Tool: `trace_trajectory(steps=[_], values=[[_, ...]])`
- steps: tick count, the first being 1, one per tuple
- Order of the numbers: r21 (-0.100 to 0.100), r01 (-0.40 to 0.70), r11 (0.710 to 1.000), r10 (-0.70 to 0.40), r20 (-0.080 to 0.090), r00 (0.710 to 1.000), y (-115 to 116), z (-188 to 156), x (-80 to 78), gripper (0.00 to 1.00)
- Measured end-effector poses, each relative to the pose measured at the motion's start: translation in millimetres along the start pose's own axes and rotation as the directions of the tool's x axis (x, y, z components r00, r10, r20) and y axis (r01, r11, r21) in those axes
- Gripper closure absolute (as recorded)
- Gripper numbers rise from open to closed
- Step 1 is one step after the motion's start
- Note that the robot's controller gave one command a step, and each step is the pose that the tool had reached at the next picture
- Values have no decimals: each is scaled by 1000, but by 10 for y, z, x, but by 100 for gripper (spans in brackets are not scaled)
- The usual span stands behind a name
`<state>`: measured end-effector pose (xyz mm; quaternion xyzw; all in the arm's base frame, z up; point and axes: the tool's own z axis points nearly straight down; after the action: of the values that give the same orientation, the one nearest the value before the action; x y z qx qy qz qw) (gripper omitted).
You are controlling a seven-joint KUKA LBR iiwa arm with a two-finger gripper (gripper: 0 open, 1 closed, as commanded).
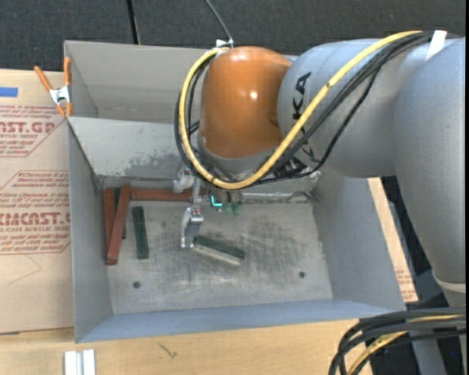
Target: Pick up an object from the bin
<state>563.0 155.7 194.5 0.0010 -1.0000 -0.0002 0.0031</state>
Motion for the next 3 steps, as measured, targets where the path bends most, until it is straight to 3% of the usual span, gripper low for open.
trace_trajectory(steps=[1, 2, 3], values=[[-1, -1, 1000, 1, 8, 1000, -9, -46, -19, 0], [-3, -118, 993, 118, 9, 993, -361, 630, 18, 0], [1, 102, 995, -102, 7, 995, -656, 659, 69, 0]])
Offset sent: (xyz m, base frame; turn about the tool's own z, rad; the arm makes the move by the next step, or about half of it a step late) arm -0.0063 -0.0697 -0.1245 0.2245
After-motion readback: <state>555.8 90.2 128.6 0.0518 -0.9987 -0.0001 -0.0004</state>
